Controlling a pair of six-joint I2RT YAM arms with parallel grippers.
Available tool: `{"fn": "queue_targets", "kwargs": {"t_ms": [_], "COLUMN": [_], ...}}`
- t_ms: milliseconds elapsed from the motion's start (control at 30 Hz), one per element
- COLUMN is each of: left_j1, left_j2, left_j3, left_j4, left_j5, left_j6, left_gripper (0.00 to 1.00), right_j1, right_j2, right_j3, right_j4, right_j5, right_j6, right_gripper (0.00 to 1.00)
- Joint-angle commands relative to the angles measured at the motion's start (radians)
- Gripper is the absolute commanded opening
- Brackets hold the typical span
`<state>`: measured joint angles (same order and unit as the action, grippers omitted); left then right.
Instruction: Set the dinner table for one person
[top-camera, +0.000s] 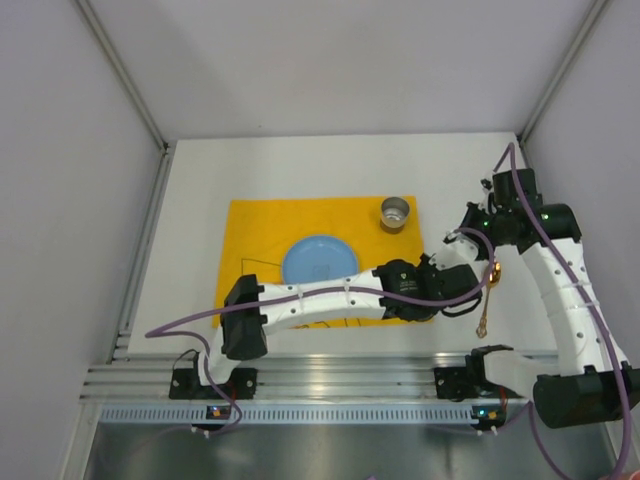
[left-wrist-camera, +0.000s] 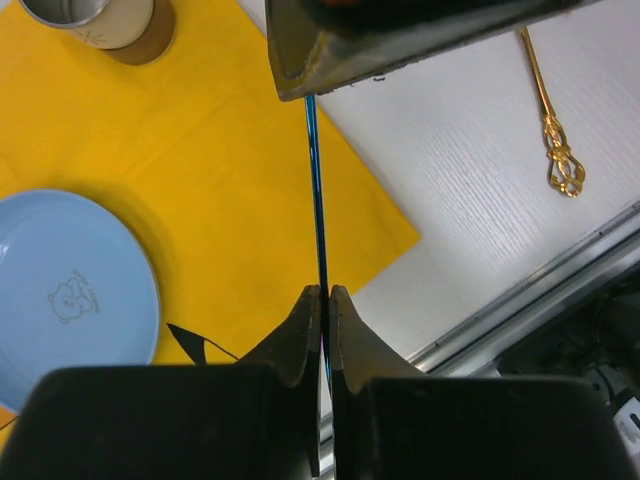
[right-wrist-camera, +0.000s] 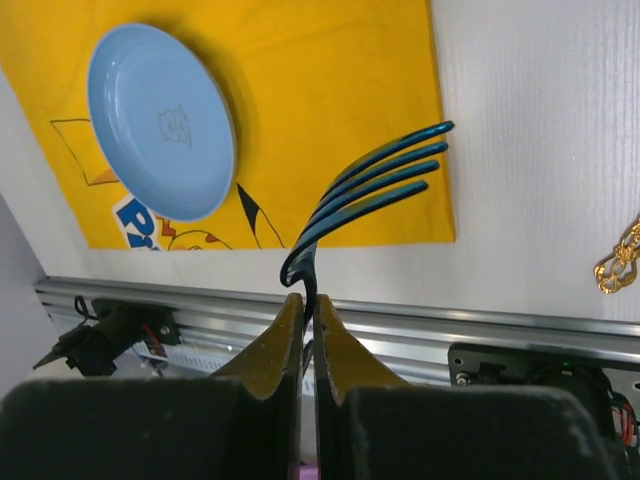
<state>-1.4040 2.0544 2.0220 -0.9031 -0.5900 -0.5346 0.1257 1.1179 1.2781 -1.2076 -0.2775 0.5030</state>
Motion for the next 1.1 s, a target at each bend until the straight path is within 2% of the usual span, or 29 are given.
{"fn": "queue_targets", "kwargs": {"t_ms": [0, 33, 100, 133, 167, 200, 233, 300, 333, 433, 500, 533, 567, 633, 667, 767, 867, 967, 1067], "left_j1": [0.010, 0.011, 0.023, 0.033, 0.045, 0.075, 0.092, 0.161, 0.189, 0.313, 0.437, 0.482, 0.575, 0.663, 0.751, 0.908, 0.999, 1.045, 1.063], "left_j2": [-0.003, -0.007, -0.029, -0.043, -0.092, -0.127, -0.169, -0.319, -0.427, -0.586, -0.732, -0.778, -0.868, -0.945, -1.005, -1.065, -1.062, -1.033, -0.966], "left_j3": [-0.005, -0.012, -0.031, -0.067, -0.100, -0.145, -0.254, -0.377, -0.504, -0.725, -0.825, -0.923, -0.971, -1.090, -1.124, -1.229, -1.272, -1.298, -1.286], "left_j4": [0.038, 0.041, 0.050, 0.049, 0.073, 0.096, 0.130, 0.228, 0.256, 0.305, 0.311, 0.326, 0.340, 0.360, 0.362, 0.348, 0.290, 0.303, 0.290], "left_j5": [-0.036, -0.027, -0.001, 0.012, 0.050, 0.074, 0.103, 0.186, 0.214, 0.286, 0.381, 0.430, 0.474, 0.583, 0.629, 0.751, 0.766, 0.832, 0.829], "left_j6": [0.019, 0.021, 0.016, 0.006, -0.011, -0.030, -0.037, -0.068, -0.077, -0.117, -0.128, -0.128, -0.119, -0.113, -0.107, -0.096, -0.078, -0.071, -0.071], "left_gripper": [0.00, 0.00, 0.00, 0.00, 0.00, 0.00, 0.00, 0.00, 0.00, 0.00, 0.00, 0.00, 0.00, 0.00, 0.00, 0.00, 0.00, 0.00, 0.00], "right_j1": [0.011, 0.011, 0.011, 0.011, 0.012, 0.011, 0.012, 0.011, 0.011, 0.011, 0.012, 0.011, 0.011, 0.011, 0.011, 0.011, 0.012, 0.015, 0.020], "right_j2": [-0.018, -0.013, -0.006, -0.003, 0.006, 0.013, 0.020, 0.036, 0.039, 0.039, 0.039, 0.037, 0.036, 0.034, 0.034, 0.033, 0.033, 0.033, 0.033], "right_j3": [0.006, 0.013, 0.033, 0.067, 0.087, 0.108, 0.156, 0.205, 0.245, 0.294, 0.299, 0.288, 0.280, 0.251, 0.244, 0.225, 0.216, 0.205, 0.193], "right_j4": [-0.018, -0.018, -0.018, -0.020, -0.024, -0.027, -0.044, -0.061, -0.069, -0.073, -0.067, -0.060, -0.055, -0.041, -0.038, -0.030, -0.029, -0.029, -0.026], "right_j5": [-0.087, -0.089, -0.095, -0.091, -0.086, -0.071, -0.063, -0.046, -0.040, -0.034, -0.040, -0.045, -0.049, -0.064, -0.071, -0.084, -0.091, -0.095, -0.095], "right_j6": [0.000, 0.002, 0.000, -0.003, -0.003, -0.007, -0.011, -0.017, -0.020, -0.018, -0.015, -0.014, -0.012, -0.009, -0.008, -0.007, -0.011, -0.011, -0.015], "right_gripper": [0.00, 0.12, 0.47, 0.78, 0.87, 0.91, 0.96, 0.98, 0.99, 0.99, 0.99, 0.99, 0.99, 0.99, 0.99, 0.99, 0.98, 0.98, 0.98]}}
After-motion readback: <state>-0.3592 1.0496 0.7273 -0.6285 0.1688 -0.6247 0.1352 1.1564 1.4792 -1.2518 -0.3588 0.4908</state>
